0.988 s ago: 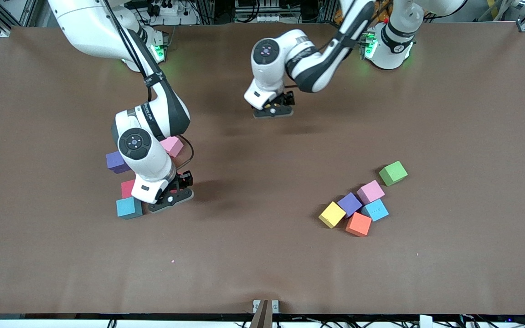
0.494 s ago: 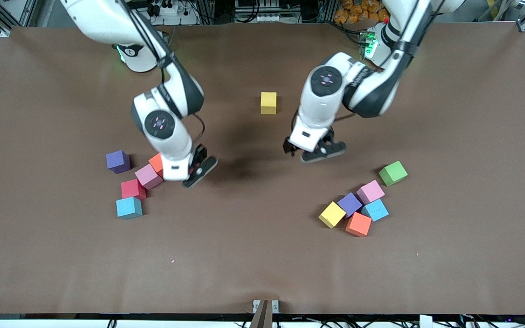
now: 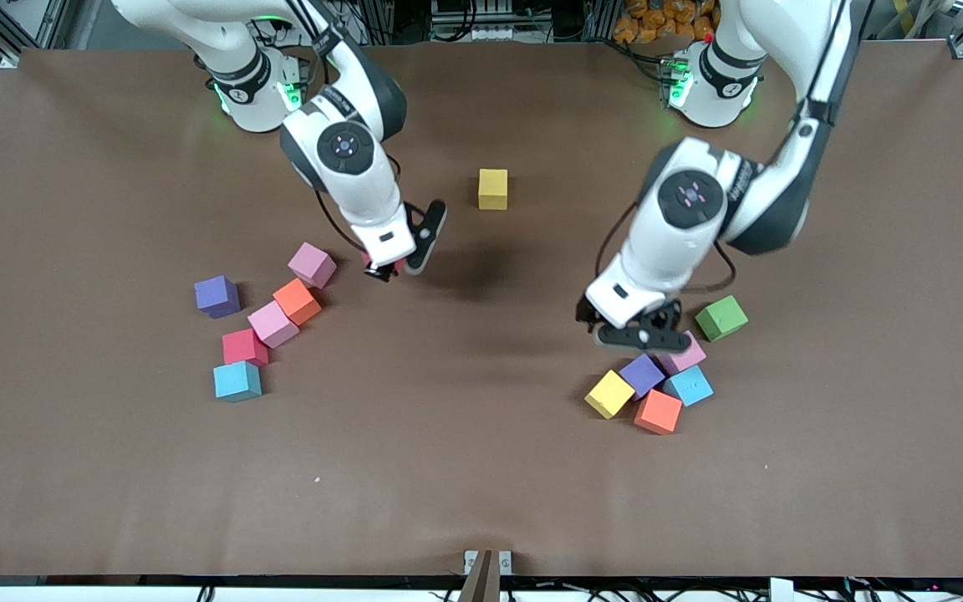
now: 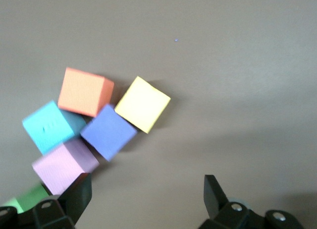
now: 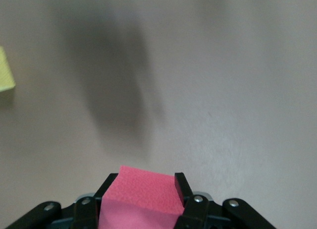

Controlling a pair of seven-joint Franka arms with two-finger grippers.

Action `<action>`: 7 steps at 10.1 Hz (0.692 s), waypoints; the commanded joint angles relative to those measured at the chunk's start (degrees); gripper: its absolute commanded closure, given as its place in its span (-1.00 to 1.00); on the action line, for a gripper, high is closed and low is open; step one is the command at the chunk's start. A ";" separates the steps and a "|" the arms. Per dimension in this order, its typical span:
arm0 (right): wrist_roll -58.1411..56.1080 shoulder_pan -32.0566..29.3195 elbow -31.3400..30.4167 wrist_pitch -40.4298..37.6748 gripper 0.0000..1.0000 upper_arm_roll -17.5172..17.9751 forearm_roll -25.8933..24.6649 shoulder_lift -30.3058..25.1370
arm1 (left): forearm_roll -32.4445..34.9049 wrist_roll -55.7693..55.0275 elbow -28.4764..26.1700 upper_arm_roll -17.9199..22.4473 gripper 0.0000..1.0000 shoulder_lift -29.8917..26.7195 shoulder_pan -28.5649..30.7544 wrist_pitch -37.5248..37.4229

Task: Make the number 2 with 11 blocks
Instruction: 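Carry the red cube to yellow while the left gripper grasps another yellow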

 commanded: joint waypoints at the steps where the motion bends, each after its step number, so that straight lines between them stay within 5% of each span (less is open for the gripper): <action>1: -4.87 -0.93 -3.54 2.38 0.31 5.52 -0.01 -1.03 | -2.57 12.69 9.58 0.29 -1.00 8.45 0.20 -0.84; 4: -0.92 0.38 -9.00 13.71 0.30 9.06 0.26 2.47 | -3.54 30.20 15.40 0.82 -1.00 15.32 1.08 -0.49; 7: 3.13 3.90 -8.83 15.75 0.18 9.07 0.08 4.95 | -3.63 37.96 17.07 0.91 -1.00 18.40 1.79 -0.14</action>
